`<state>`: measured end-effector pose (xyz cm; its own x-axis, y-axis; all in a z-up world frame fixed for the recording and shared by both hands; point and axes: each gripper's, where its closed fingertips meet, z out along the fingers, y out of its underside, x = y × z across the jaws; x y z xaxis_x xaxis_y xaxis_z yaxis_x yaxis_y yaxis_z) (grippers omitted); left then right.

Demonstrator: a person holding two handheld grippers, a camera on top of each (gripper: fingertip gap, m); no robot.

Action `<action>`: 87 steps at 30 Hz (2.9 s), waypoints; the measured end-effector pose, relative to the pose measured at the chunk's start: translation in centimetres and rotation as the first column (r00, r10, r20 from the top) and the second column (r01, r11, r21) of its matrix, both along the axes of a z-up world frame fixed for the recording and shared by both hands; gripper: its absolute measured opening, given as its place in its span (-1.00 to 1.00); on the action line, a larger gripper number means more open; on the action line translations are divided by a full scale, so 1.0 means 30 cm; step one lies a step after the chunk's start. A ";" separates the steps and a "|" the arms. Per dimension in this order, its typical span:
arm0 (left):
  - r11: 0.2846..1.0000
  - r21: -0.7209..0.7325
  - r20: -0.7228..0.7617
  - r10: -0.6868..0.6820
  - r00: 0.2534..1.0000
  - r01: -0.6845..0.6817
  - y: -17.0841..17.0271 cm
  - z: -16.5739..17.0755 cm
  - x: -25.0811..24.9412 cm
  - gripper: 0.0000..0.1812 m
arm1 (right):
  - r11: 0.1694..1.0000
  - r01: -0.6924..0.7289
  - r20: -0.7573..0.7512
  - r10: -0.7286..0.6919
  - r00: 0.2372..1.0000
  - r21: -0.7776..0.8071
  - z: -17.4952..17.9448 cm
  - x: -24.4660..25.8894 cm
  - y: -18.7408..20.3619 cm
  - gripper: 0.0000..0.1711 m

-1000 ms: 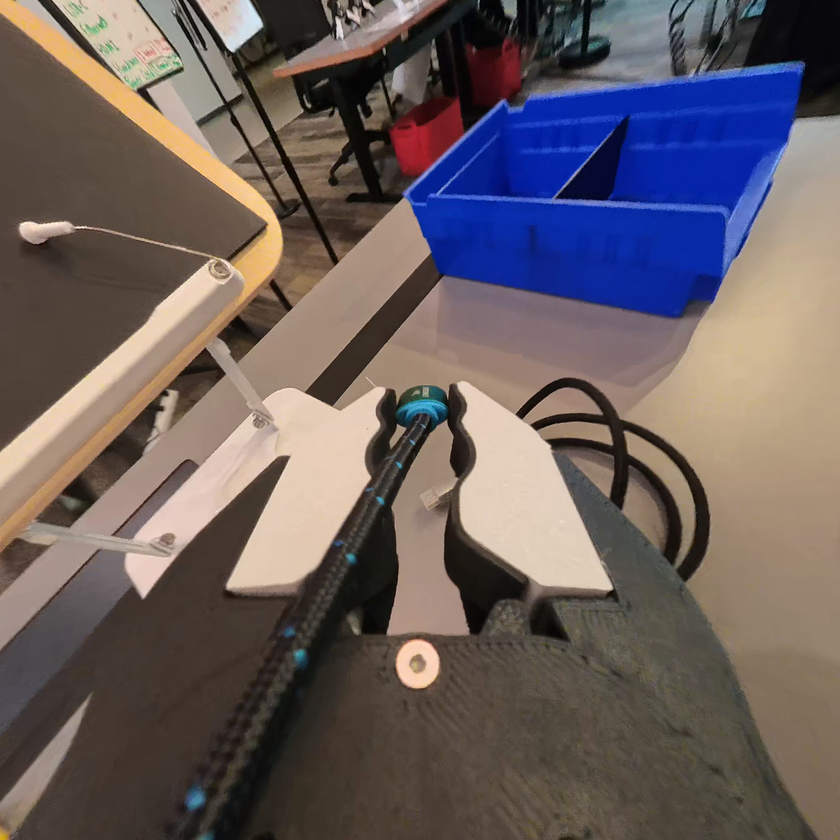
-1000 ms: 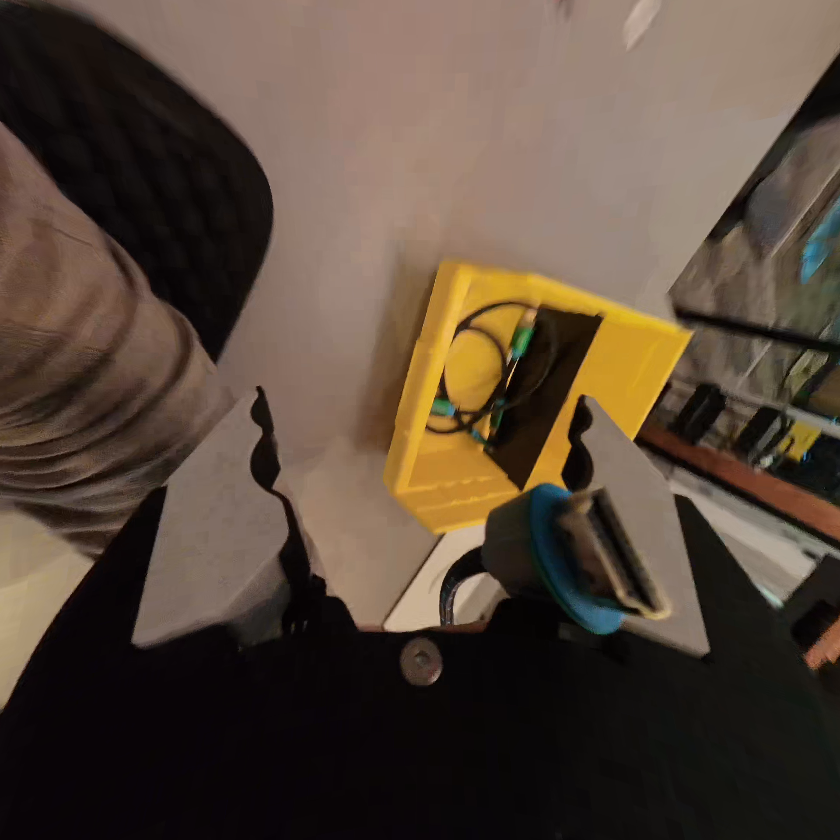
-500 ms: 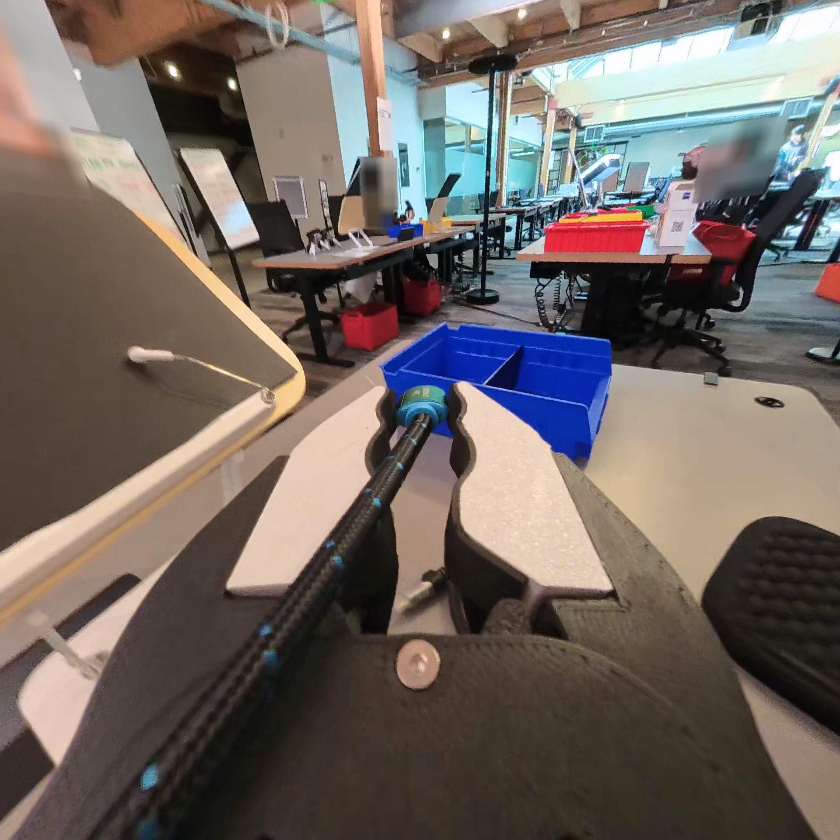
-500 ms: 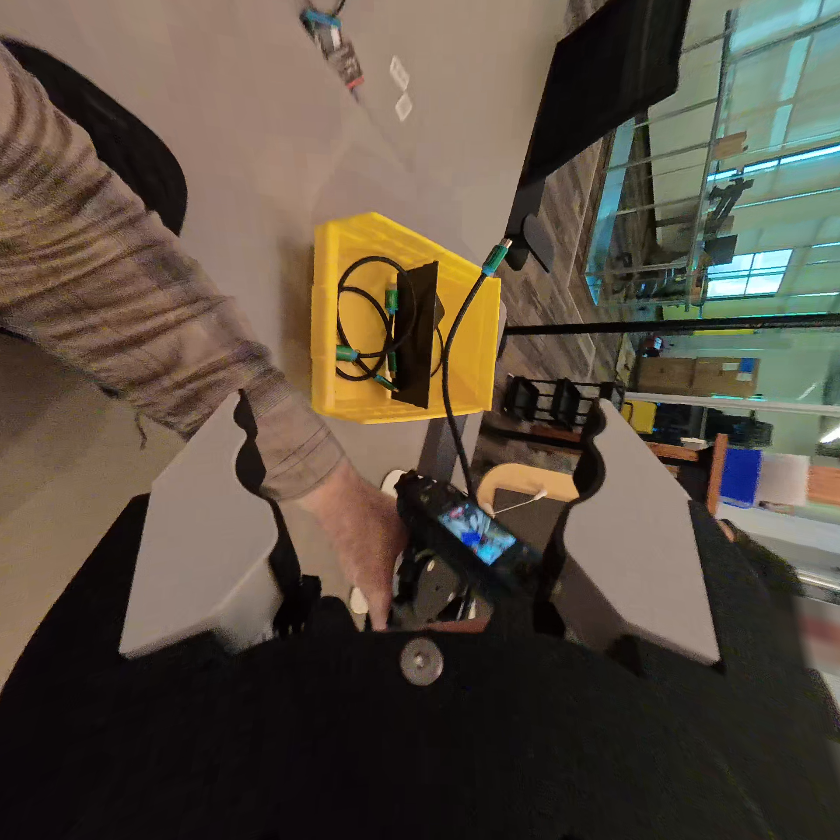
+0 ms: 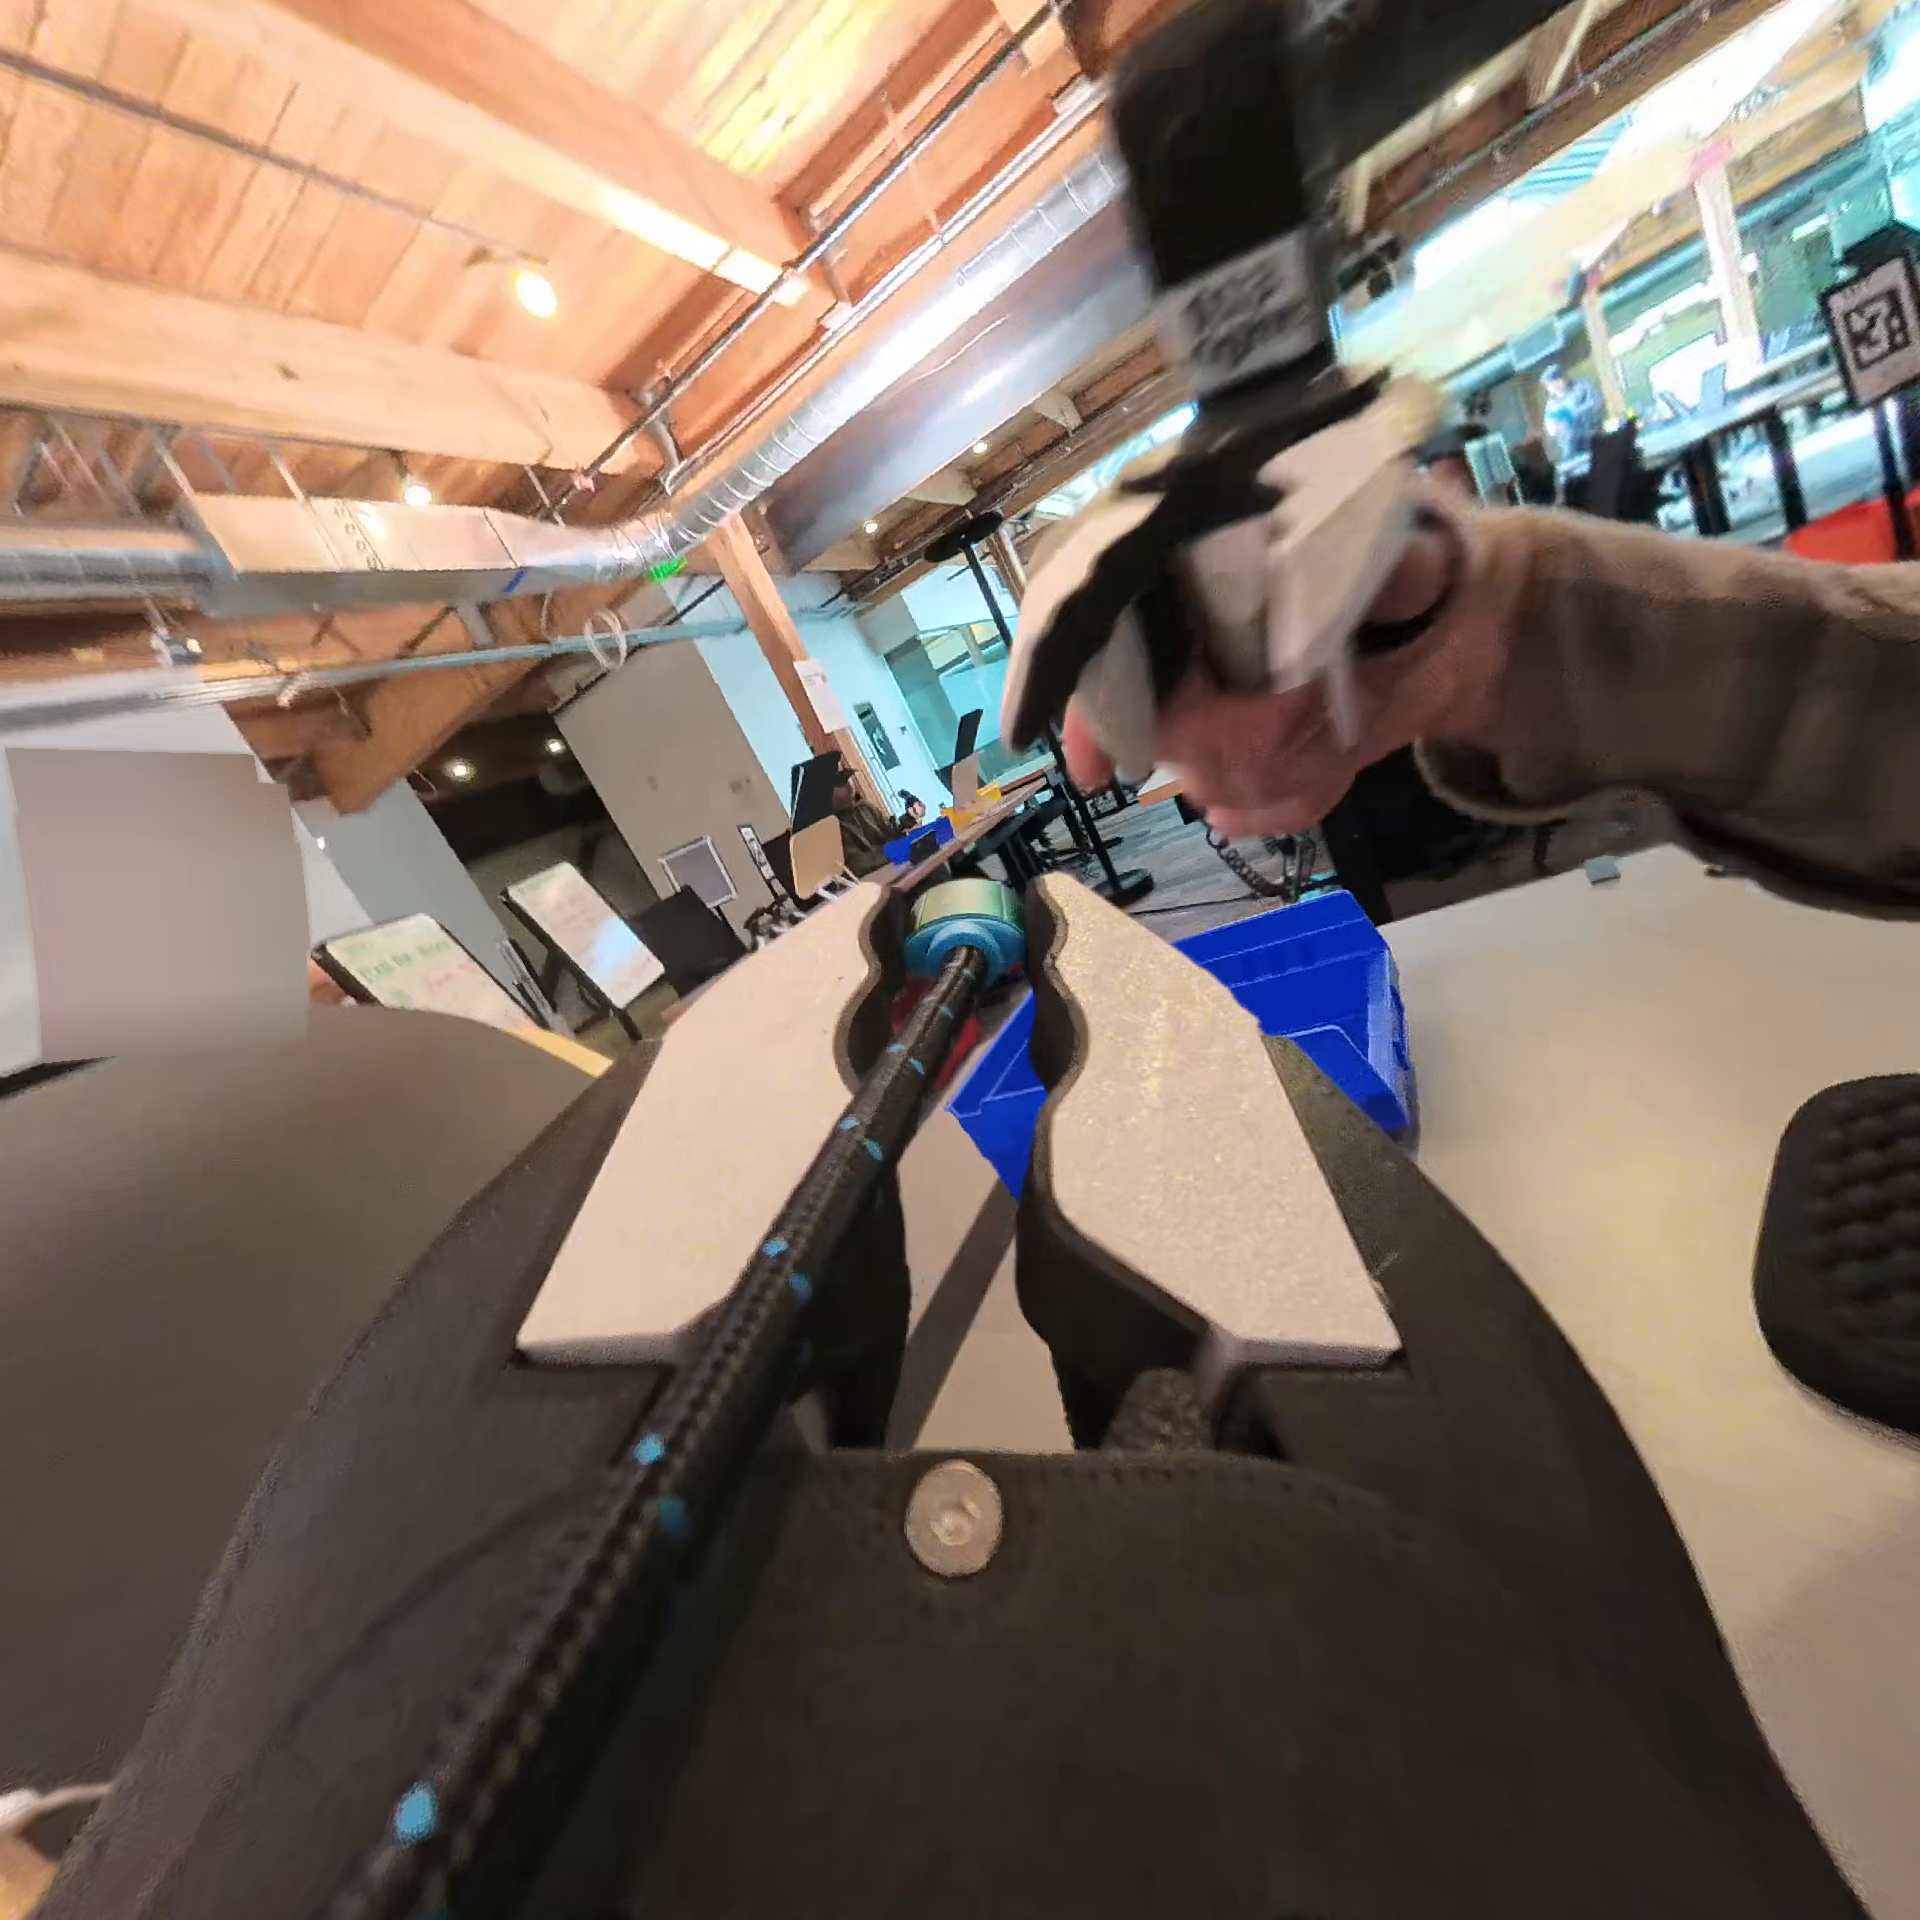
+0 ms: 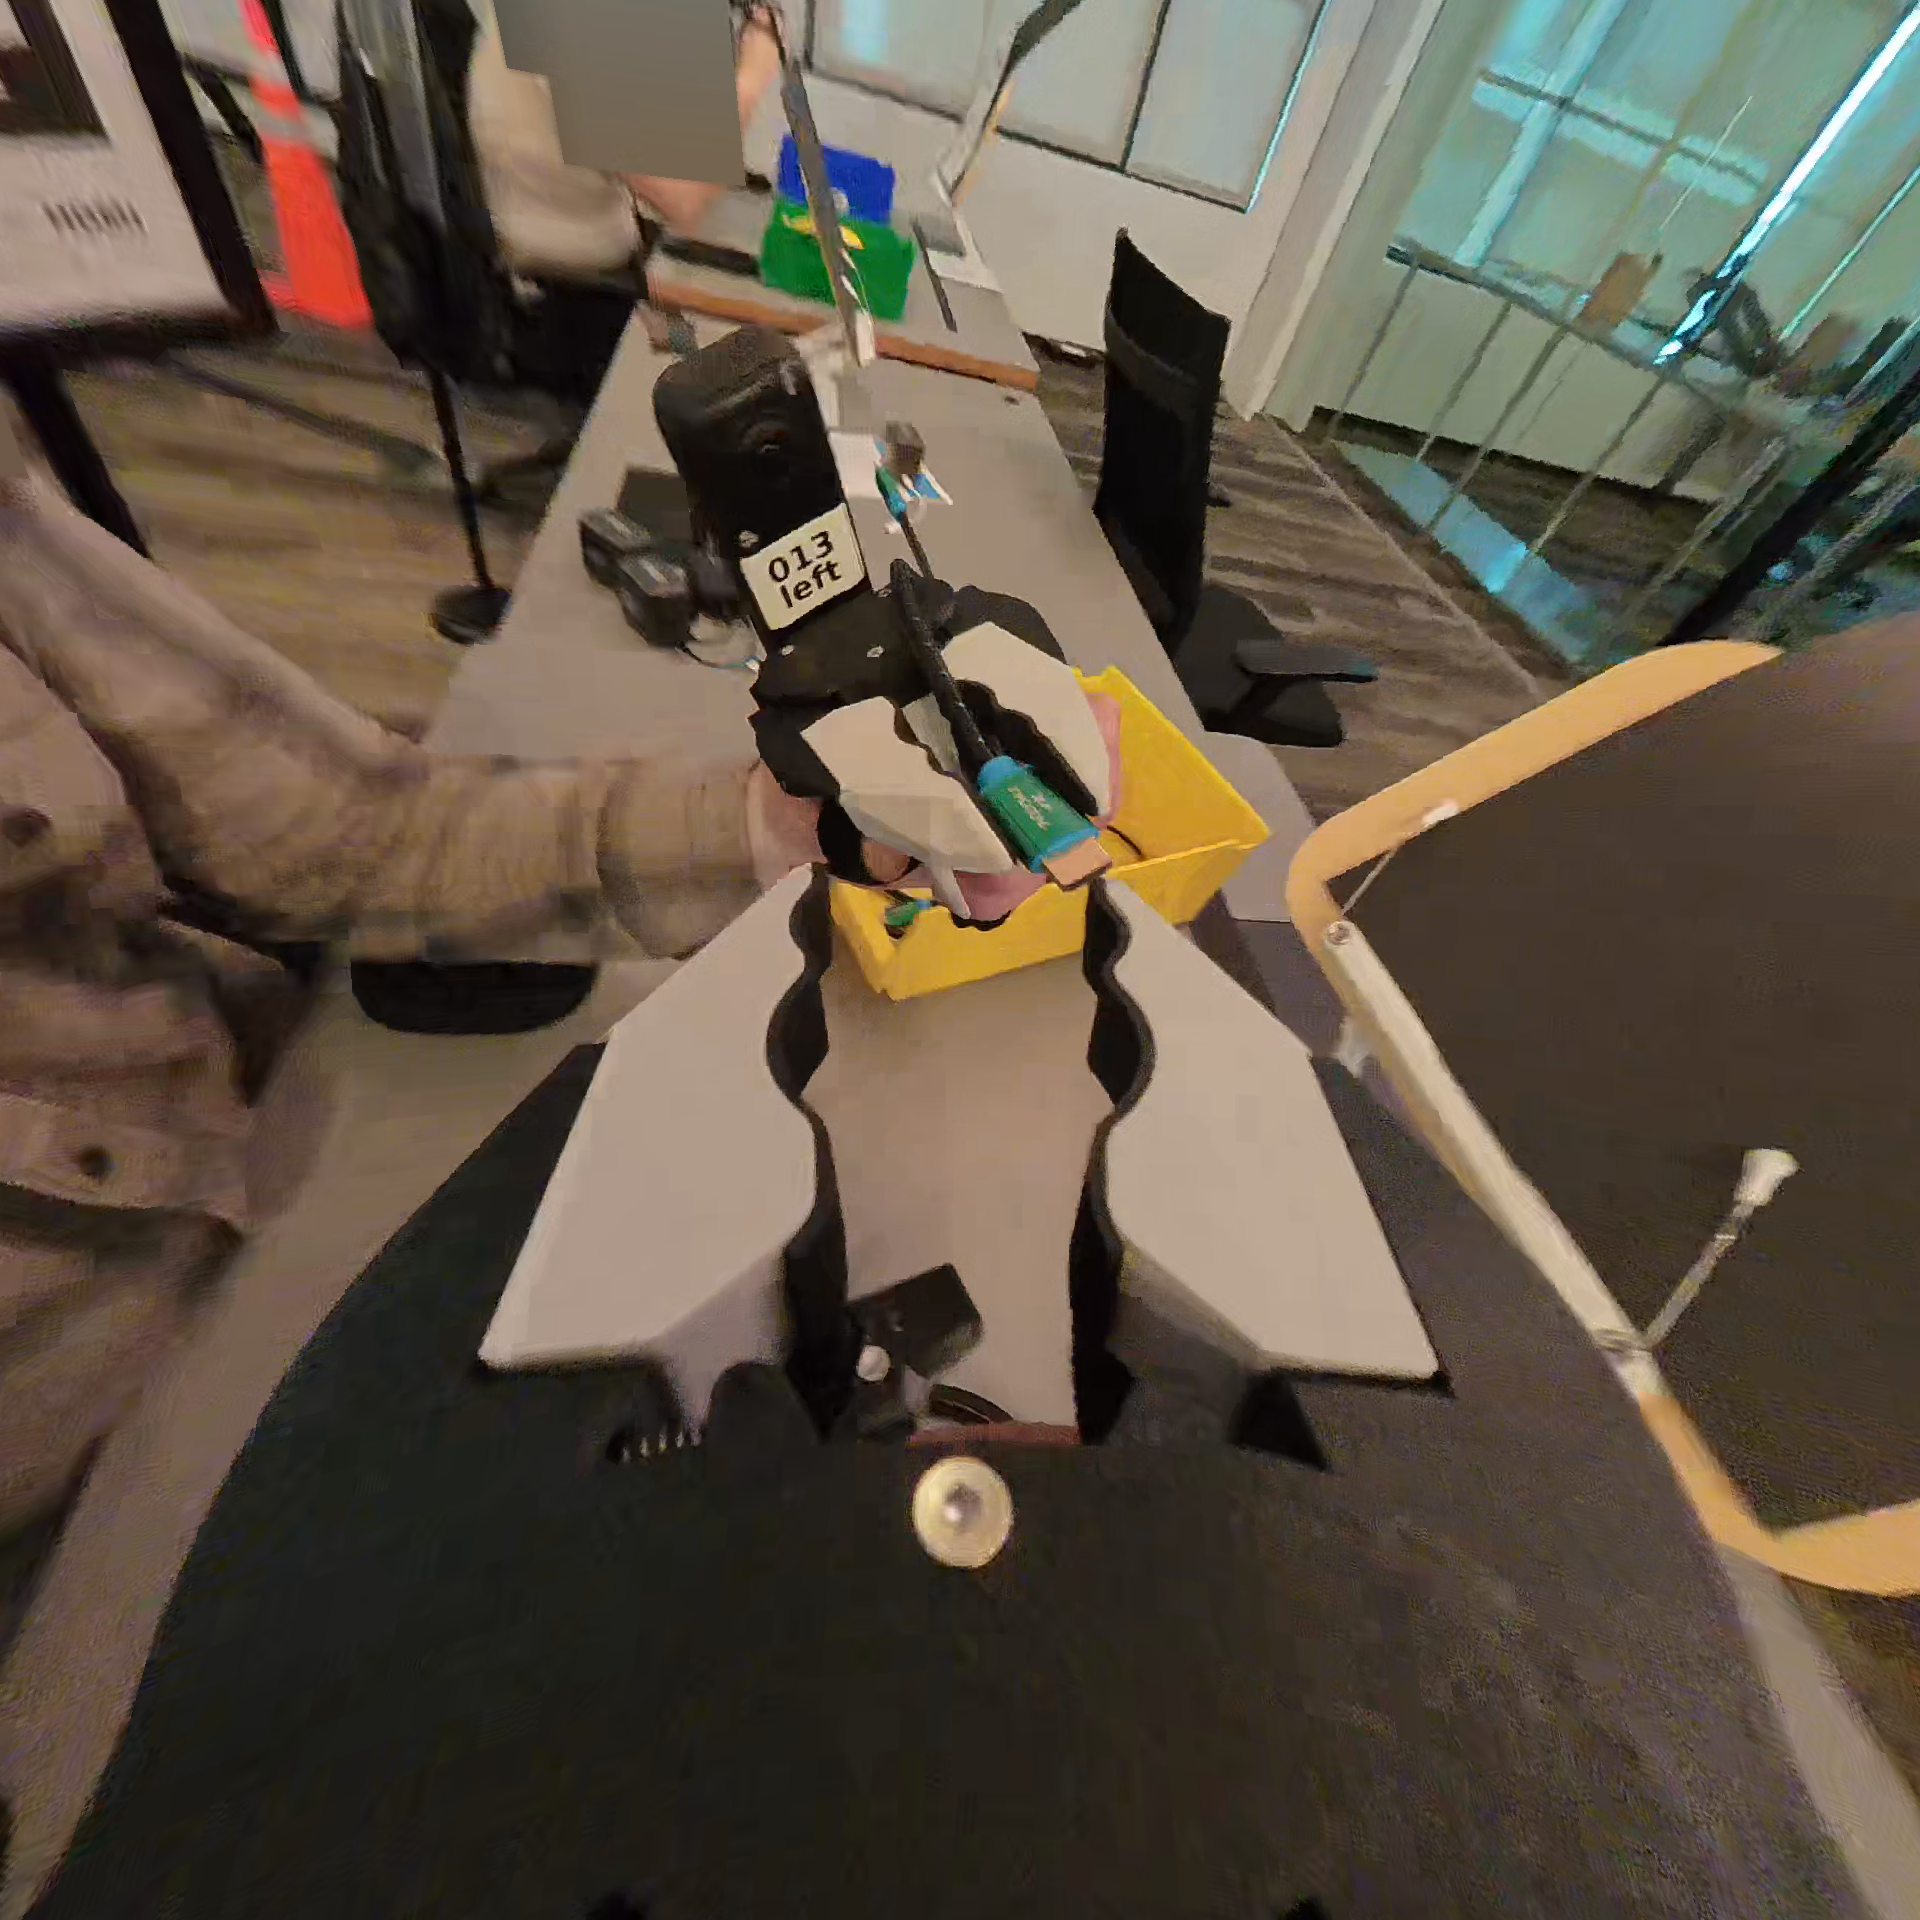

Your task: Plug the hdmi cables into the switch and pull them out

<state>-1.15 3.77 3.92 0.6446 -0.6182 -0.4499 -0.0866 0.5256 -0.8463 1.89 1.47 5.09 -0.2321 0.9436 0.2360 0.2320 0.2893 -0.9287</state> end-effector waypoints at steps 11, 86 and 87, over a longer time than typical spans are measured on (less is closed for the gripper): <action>0.973 0.222 -0.323 0.138 0.936 -0.067 -0.080 -0.021 0.123 -0.76 | 0.680 -0.348 -0.147 0.337 0.930 -0.646 -0.083 -0.028 -0.007 -0.69; 0.970 -0.031 -0.012 0.243 0.970 -0.243 0.021 0.076 -0.220 -0.77 | 0.970 -0.226 0.396 0.175 0.901 0.087 -0.302 0.016 0.220 -0.62; 0.968 -0.037 -0.019 0.248 0.969 -0.249 0.024 0.073 -0.224 -0.77 | 0.973 -0.211 0.409 0.154 0.899 0.097 -0.300 0.012 0.231 -0.62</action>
<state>-7.87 4.48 6.12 0.7739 -0.4566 -0.4389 -0.2222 0.4533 -0.8632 2.24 8.40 -3.90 -0.4981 0.8412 0.2103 0.5036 0.4781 -0.7196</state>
